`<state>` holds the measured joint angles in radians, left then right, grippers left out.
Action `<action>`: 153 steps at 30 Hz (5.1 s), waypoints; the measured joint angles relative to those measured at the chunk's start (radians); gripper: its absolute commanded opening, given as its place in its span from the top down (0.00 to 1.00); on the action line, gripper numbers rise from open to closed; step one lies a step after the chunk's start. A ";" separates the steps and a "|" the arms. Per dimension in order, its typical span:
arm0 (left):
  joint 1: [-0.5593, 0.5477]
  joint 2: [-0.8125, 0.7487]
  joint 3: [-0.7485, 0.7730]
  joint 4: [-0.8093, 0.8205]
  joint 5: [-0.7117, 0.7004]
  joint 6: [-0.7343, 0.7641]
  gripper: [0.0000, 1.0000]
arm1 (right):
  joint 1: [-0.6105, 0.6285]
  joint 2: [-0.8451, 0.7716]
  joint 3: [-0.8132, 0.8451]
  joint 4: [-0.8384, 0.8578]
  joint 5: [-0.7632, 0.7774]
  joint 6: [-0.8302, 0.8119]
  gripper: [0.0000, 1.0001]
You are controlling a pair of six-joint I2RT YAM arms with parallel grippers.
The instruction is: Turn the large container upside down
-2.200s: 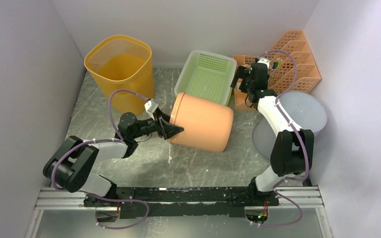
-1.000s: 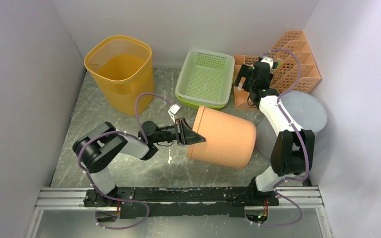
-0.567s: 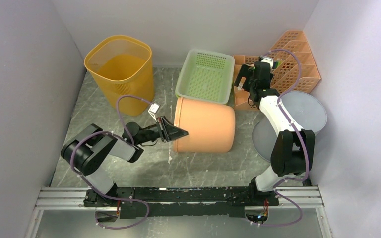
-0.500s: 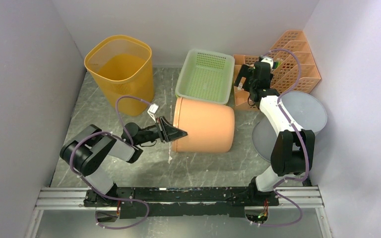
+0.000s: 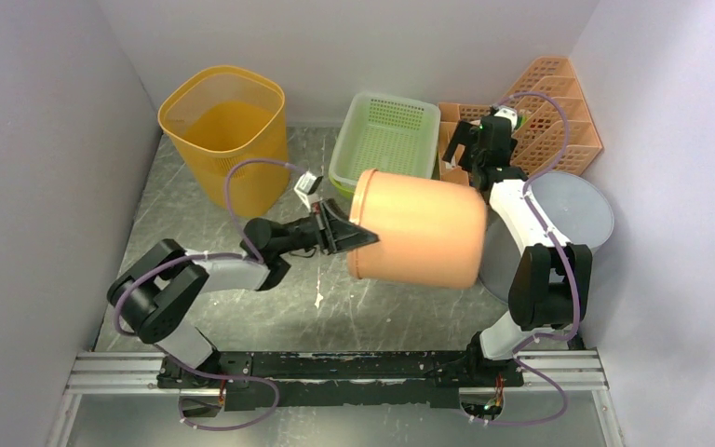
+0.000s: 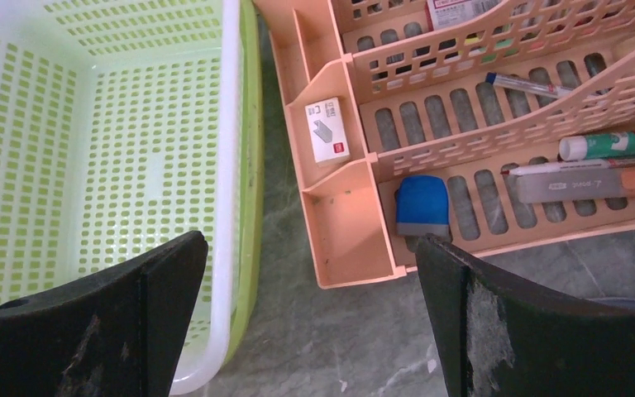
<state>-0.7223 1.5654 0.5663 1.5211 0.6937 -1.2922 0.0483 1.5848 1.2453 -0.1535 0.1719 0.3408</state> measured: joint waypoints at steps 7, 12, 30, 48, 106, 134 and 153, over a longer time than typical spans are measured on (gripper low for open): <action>-0.119 0.165 0.175 0.005 -0.026 -0.030 0.93 | -0.010 0.000 0.001 0.006 0.000 0.000 0.00; -0.117 0.243 0.127 0.000 -0.081 -0.025 0.93 | -0.018 -0.003 0.001 0.006 0.000 0.000 0.00; 0.164 0.103 -0.219 0.045 -0.137 0.010 0.93 | -0.036 -0.150 0.079 -0.032 -0.075 -0.006 0.00; 0.121 -0.028 -0.183 0.023 -0.166 -0.047 0.93 | -0.036 -0.155 0.079 -0.050 -0.084 -0.006 0.00; 0.449 0.094 -0.453 0.050 -0.115 -0.123 0.41 | -0.038 -0.148 0.069 -0.031 -0.071 -0.001 0.00; 0.577 0.233 -0.499 -0.006 -0.077 0.032 0.45 | -0.022 -0.128 0.063 -0.033 -0.114 -0.019 0.00; 0.494 -0.276 -0.131 -0.918 -0.528 0.351 0.46 | 0.158 0.164 0.315 -0.089 -0.229 -0.097 0.00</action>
<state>-0.2279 1.2896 0.4351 0.6029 0.1654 -0.9413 0.2062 1.7489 1.5600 -0.2420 -0.0566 0.2443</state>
